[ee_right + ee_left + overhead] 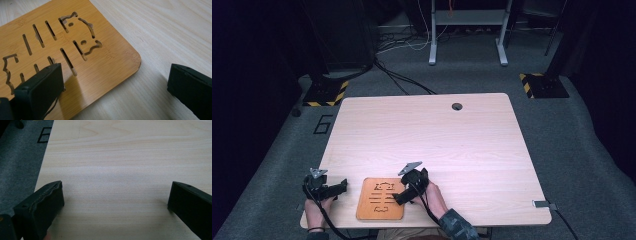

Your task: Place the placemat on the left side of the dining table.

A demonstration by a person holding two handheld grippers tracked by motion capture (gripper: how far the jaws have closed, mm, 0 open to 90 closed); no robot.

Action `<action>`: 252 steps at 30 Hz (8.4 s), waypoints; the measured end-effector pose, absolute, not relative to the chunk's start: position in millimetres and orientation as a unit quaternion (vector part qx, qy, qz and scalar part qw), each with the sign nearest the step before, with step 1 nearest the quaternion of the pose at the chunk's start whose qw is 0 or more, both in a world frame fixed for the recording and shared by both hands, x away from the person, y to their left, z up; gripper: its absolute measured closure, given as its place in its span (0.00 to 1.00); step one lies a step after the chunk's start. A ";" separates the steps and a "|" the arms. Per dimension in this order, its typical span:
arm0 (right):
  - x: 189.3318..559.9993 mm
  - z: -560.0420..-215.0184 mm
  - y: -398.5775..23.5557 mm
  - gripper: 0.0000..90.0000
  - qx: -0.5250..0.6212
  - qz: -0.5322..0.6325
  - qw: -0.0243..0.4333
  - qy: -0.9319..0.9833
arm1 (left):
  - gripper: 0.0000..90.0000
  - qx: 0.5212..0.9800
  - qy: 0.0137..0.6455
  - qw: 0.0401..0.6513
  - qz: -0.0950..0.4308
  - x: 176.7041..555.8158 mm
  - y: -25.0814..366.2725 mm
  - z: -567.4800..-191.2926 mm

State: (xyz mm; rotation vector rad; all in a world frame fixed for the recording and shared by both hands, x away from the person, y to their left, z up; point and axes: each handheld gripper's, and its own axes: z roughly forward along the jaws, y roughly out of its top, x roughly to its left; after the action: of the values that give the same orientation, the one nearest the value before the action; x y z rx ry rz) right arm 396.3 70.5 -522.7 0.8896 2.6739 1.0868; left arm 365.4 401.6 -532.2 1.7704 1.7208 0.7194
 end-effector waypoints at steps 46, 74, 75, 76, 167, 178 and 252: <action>389.9 -528.1 39.2 0.00 0.291 0.381 0.081 0.874 | 0.00 0.673 0.632 0.305 0.234 362.4 392.3 -519.4; 388.5 -527.9 39.0 0.00 0.299 0.380 0.081 0.872 | 0.00 0.744 0.547 0.340 0.180 352.1 318.8 -497.5; 388.4 -527.9 39.0 0.00 0.299 0.380 0.081 0.871 | 0.01 0.754 0.538 0.332 0.180 352.1 312.5 -497.0; 388.4 -527.9 39.0 0.00 0.299 0.380 0.081 0.871 | 0.01 0.754 0.538 0.332 0.180 352.1 312.5 -497.0; 387.0 -527.3 8.0 0.09 0.363 0.396 0.095 0.838 | 0.62 0.808 0.431 0.383 0.124 340.0 231.4 -431.6; 388.7 -527.8 3.1 0.05 0.367 0.397 0.096 0.836 | 0.74 0.815 0.428 0.373 0.118 345.0 219.8 -434.7; 382.3 -522.6 -172.6 0.00 0.511 0.373 0.219 0.743 | 0.96 0.776 0.432 0.427 0.171 384.3 253.6 -387.1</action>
State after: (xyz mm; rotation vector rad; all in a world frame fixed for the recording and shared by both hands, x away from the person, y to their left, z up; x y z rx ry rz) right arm 382.3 -172.6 -522.6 1.4143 2.0558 1.0311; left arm 384.3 253.6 -387.1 1.9377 1.0787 0.4283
